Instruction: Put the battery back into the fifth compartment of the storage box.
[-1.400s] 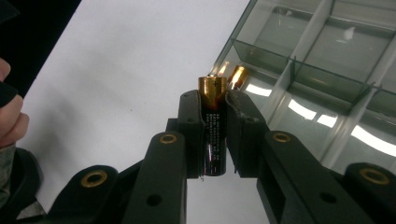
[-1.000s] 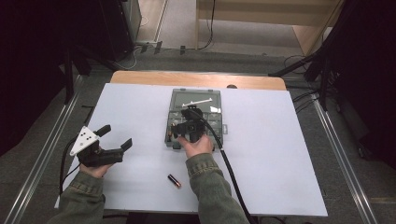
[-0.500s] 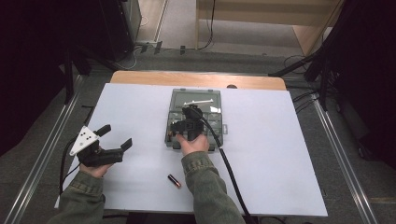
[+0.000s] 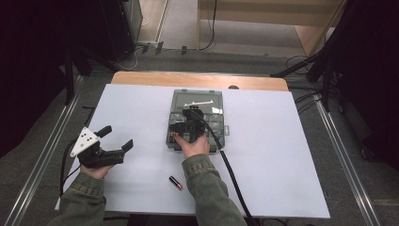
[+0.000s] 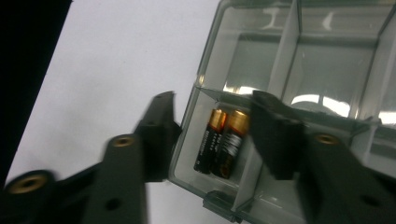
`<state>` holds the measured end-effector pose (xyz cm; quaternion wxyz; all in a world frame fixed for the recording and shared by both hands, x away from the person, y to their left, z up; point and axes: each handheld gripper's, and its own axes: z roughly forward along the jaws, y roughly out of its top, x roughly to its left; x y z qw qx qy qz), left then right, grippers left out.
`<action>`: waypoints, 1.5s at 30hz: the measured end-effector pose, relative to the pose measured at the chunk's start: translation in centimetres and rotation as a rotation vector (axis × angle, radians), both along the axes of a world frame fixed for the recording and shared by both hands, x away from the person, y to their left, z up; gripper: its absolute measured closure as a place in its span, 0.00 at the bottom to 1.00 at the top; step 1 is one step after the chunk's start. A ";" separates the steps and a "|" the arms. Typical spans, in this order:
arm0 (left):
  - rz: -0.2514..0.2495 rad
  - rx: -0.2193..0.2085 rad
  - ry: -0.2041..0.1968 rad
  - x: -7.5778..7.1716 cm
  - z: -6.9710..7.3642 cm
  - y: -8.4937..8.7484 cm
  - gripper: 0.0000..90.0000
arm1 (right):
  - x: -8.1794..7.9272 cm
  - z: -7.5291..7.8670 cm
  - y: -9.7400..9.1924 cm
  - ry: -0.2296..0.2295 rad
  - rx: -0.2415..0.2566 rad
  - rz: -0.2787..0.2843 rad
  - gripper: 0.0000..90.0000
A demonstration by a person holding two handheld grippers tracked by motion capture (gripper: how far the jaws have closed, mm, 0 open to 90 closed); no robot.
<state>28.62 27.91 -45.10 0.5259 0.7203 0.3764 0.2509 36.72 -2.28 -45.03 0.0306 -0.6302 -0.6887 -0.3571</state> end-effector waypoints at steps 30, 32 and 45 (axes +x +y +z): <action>-0.002 -0.002 0.003 0.0 0.0 0.0 0.04 | -4.9 2.0 -2.3 -0.143 -0.184 0.226 0.00; -0.002 -0.002 0.001 0.0 0.0 0.0 0.04 | -5.2 2.0 -2.3 -0.139 -0.187 0.240 0.00; -0.001 -0.001 0.002 0.0 0.0 0.0 0.04 | -7.8 2.7 -2.0 -0.160 -0.242 0.318 0.00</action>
